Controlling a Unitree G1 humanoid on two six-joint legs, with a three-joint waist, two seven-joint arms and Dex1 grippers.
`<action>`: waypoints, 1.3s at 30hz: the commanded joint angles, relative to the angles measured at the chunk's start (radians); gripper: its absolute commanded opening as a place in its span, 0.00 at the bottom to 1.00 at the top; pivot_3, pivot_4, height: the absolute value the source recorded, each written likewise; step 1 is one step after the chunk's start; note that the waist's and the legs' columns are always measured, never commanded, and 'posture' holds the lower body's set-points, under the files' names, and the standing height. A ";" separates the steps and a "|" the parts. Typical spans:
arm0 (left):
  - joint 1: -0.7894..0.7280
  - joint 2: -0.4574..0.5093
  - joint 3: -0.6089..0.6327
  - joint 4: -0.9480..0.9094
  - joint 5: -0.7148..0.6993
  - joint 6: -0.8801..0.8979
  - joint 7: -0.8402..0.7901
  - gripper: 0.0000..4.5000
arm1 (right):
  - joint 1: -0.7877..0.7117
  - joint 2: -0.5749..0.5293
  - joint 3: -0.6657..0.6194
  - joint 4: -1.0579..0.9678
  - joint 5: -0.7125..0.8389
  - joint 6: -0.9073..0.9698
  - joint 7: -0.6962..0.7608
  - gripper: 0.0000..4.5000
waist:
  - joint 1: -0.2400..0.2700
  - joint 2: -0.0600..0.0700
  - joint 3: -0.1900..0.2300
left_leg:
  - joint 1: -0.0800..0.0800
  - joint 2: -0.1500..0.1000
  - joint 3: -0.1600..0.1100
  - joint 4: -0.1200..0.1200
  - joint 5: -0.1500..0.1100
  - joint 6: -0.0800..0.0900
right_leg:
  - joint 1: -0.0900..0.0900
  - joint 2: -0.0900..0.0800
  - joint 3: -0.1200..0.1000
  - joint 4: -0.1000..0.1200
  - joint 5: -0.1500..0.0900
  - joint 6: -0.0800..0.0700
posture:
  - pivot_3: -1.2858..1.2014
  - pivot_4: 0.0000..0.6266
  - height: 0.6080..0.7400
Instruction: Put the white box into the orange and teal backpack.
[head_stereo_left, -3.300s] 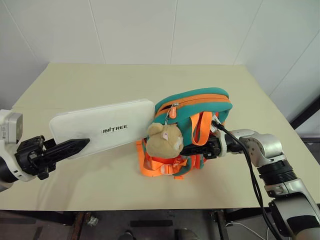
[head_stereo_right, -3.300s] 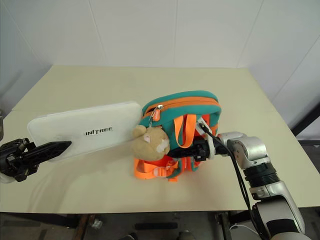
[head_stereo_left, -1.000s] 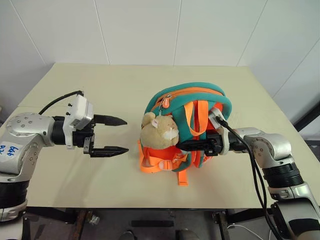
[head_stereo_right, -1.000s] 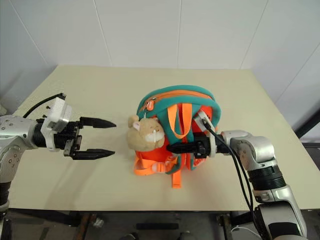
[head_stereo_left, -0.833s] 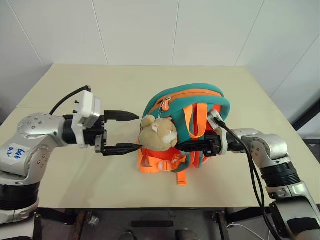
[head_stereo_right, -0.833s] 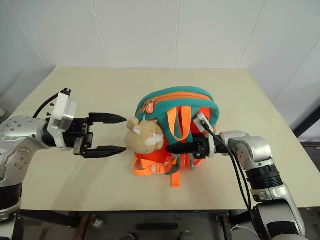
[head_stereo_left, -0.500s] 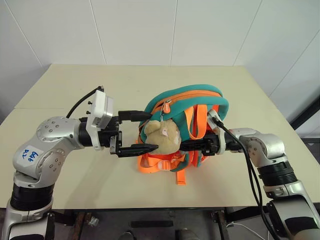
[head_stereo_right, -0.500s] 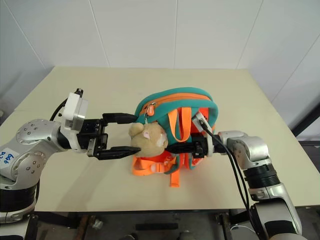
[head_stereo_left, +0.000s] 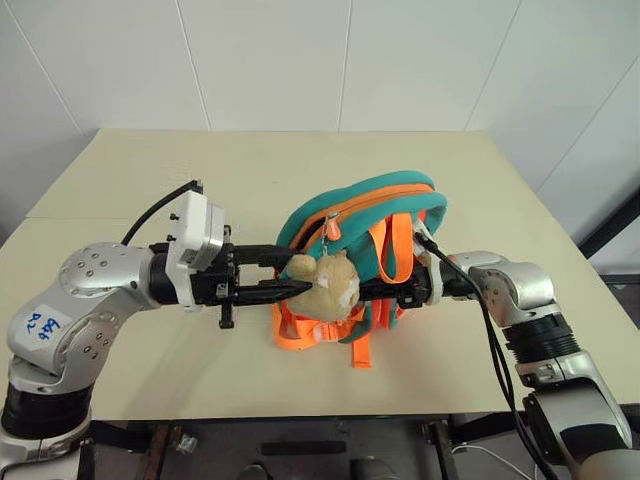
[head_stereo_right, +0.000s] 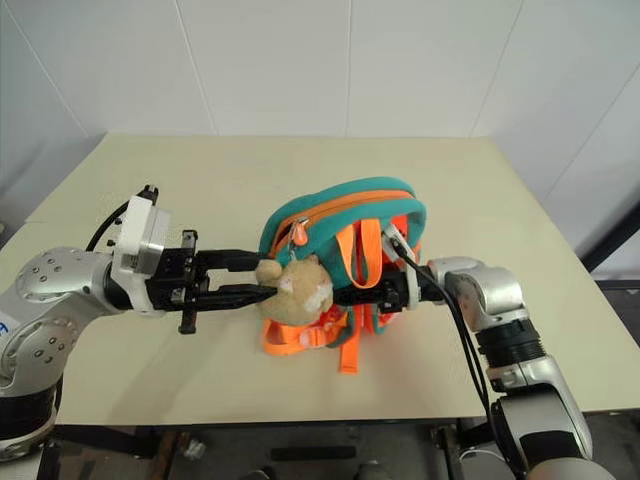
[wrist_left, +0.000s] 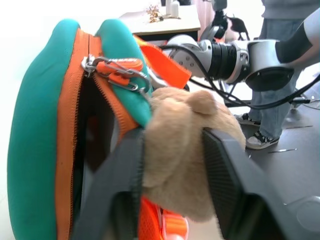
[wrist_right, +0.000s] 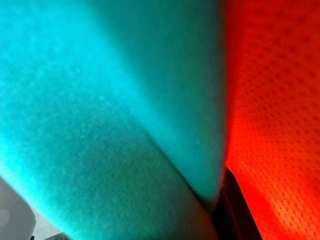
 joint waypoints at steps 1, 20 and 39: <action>0.022 0.024 0.049 -0.065 -0.010 -0.023 0.021 0.13 | -0.020 0.017 0.009 0.004 -0.005 -0.018 0.027 0.00 | 0.000 0.000 0.000 | 0.000 0.000 0.000 0.000 0.000 0.000 | 0.000 0.000 0.000 0.000 0.000 0.000 | 0.52 0.24 1.00; 0.196 0.193 0.256 0.112 0.088 -0.109 -0.026 0.01 | -0.027 0.054 0.006 0.031 -0.035 -0.062 0.044 0.00 | -0.023 0.000 0.000 | 0.000 0.000 0.000 -0.003 0.000 0.000 | -0.001 0.000 0.000 -0.001 -0.001 -0.001 | 0.52 0.24 1.00; 0.231 0.061 -0.018 0.463 0.358 -0.373 -0.080 0.01 | 0.087 -0.016 -0.077 -0.157 0.027 0.030 -0.064 0.00 | -0.011 0.000 0.000 | 0.001 0.000 0.001 -0.007 0.000 0.000 | -0.002 0.000 0.000 -0.001 -0.001 -0.002 | 0.52 0.24 1.00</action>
